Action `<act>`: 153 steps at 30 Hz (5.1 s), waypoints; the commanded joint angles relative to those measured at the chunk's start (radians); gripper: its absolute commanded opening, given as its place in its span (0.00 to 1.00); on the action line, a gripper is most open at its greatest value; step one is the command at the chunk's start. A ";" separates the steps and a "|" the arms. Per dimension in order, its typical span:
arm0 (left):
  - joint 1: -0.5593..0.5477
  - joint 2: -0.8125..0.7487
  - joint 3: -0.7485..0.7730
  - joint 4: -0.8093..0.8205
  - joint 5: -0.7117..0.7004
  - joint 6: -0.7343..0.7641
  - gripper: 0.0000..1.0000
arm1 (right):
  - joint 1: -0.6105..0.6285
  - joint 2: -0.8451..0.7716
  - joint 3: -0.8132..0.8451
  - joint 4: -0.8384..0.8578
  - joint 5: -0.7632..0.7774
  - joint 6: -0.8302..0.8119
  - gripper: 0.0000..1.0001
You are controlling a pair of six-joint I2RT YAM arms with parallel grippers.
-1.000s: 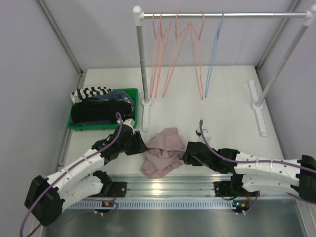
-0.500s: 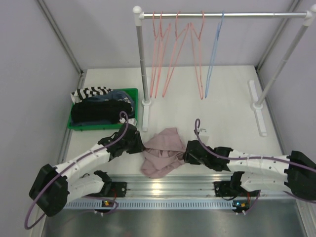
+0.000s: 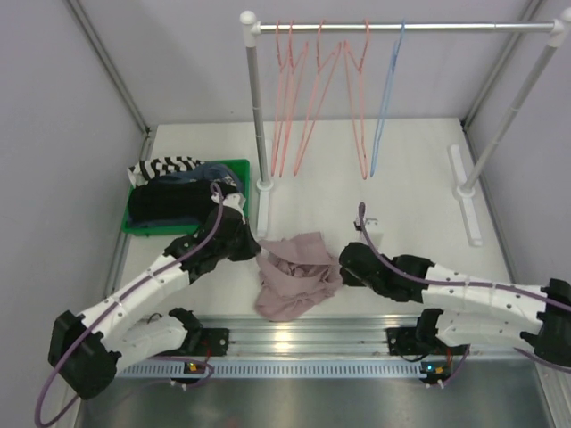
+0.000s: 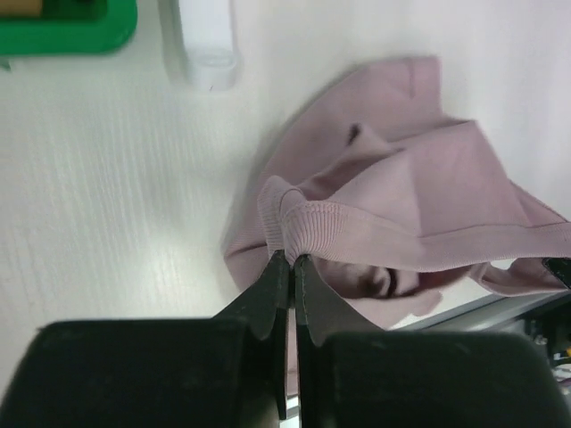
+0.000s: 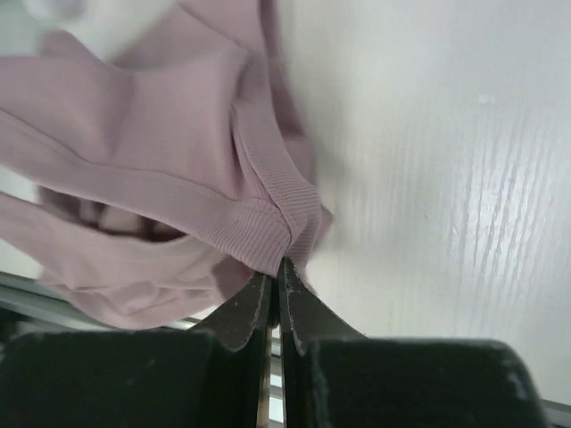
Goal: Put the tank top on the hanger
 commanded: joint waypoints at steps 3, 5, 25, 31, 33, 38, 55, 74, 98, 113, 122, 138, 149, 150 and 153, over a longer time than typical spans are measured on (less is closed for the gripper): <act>0.003 -0.092 0.229 -0.122 -0.068 0.050 0.00 | -0.011 -0.121 0.288 -0.228 0.159 -0.148 0.00; 0.003 -0.103 0.321 -0.174 -0.085 0.064 0.00 | -0.011 -0.130 0.382 -0.262 0.164 -0.185 0.00; 0.003 0.097 1.165 -0.381 -0.091 0.240 0.00 | -0.059 0.164 1.261 -0.411 0.235 -0.631 0.00; 0.003 0.112 1.214 -0.420 -0.089 0.254 0.00 | -0.122 0.186 1.335 -0.430 0.192 -0.660 0.00; 0.004 0.103 1.186 -0.428 -0.076 0.247 0.00 | -0.122 0.172 1.301 -0.427 0.175 -0.642 0.00; 0.003 0.016 1.023 -0.409 -0.048 0.213 0.00 | -0.122 0.075 1.049 -0.372 0.111 -0.549 0.00; 0.003 -0.080 0.055 0.072 0.150 -0.048 0.00 | -0.120 -0.095 0.087 -0.017 -0.055 -0.205 0.00; 0.003 0.091 0.056 0.145 0.148 0.018 0.55 | -0.135 0.018 0.054 0.099 -0.094 -0.203 0.54; 0.003 -0.121 0.124 -0.079 0.052 0.003 0.56 | -0.131 -0.226 0.621 -0.414 0.024 -0.341 0.56; 0.004 -0.115 0.174 -0.107 0.084 0.036 0.56 | -0.466 0.286 1.488 -0.395 0.111 -0.731 0.55; 0.004 -0.098 0.191 -0.093 0.110 0.055 0.56 | -0.616 0.540 1.709 -0.418 -0.040 -0.771 0.47; 0.004 -0.096 0.164 -0.064 0.130 0.053 0.56 | -0.620 0.557 1.545 -0.382 0.043 -0.801 0.32; 0.004 -0.103 0.153 -0.066 0.128 0.053 0.56 | -0.619 0.552 1.513 -0.373 0.080 -0.821 0.26; 0.004 -0.103 0.150 -0.062 0.127 0.053 0.56 | -0.619 0.551 1.510 -0.369 0.083 -0.820 0.26; 0.004 -0.103 0.148 -0.061 0.127 0.053 0.56 | -0.617 0.549 1.501 -0.364 0.083 -0.823 0.25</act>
